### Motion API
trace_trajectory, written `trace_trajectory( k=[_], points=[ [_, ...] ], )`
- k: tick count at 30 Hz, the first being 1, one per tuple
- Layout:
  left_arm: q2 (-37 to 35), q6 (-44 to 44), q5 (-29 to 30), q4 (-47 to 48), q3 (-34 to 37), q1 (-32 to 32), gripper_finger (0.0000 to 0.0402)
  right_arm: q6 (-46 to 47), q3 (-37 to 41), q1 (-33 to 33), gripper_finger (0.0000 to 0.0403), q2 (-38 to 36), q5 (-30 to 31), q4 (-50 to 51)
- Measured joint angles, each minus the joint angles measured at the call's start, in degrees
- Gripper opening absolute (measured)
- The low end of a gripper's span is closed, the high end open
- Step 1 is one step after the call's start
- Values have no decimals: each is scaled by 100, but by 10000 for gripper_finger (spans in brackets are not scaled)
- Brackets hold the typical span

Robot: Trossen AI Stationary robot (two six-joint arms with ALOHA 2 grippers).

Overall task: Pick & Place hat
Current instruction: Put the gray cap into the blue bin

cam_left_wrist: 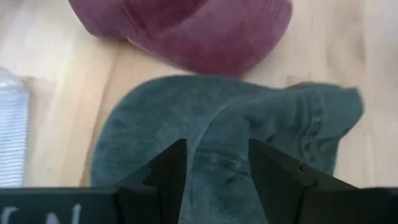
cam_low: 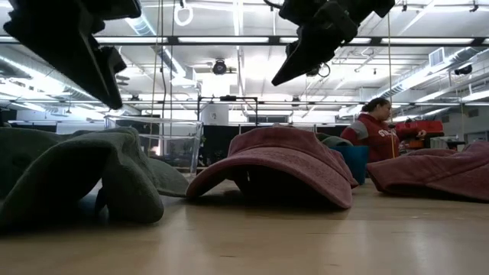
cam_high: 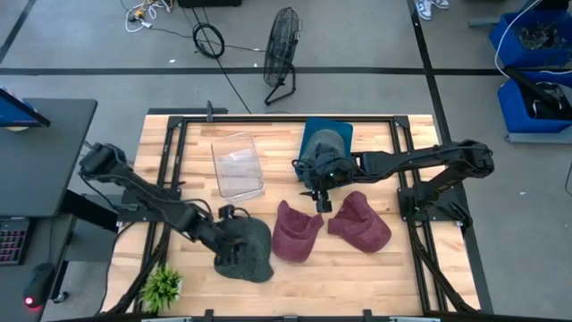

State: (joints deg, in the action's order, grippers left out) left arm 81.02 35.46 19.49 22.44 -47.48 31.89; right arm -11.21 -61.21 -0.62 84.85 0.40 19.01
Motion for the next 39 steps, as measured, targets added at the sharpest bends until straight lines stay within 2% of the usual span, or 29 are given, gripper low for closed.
trace_trajectory(
  k=[8,13,16,20,22,25,30,34,37,39],
  points=[
    [684,289,-95,-7,0,65,177,25,-4,-31,192,18,17,-25],
    [980,284,6,-27,-13,44,171,321,-4,-31,192,35,20,-441],
    [998,243,18,-8,-13,-60,134,508,-2,-31,186,45,20,-658],
    [780,225,20,149,-51,-243,39,660,-2,-26,165,45,13,-860],
    [560,228,7,394,-209,-335,15,783,-3,-23,151,45,-66,-932],
    [179,73,156,781,-629,-423,18,918,-2,29,133,45,-333,-1092],
    [-86,-441,1141,1743,-1488,-544,12,728,-2,245,125,47,-393,-1891],
    [-34,-1147,1379,2270,-1853,-959,8,320,-2,410,142,47,-378,-2551],
    [20,-1588,1560,2117,-1857,-1365,15,184,-12,494,164,134,-138,-2953],
    [70,-1857,1647,1983,-1862,-1635,17,-52,1,539,179,245,127,-2880]
  ],
)
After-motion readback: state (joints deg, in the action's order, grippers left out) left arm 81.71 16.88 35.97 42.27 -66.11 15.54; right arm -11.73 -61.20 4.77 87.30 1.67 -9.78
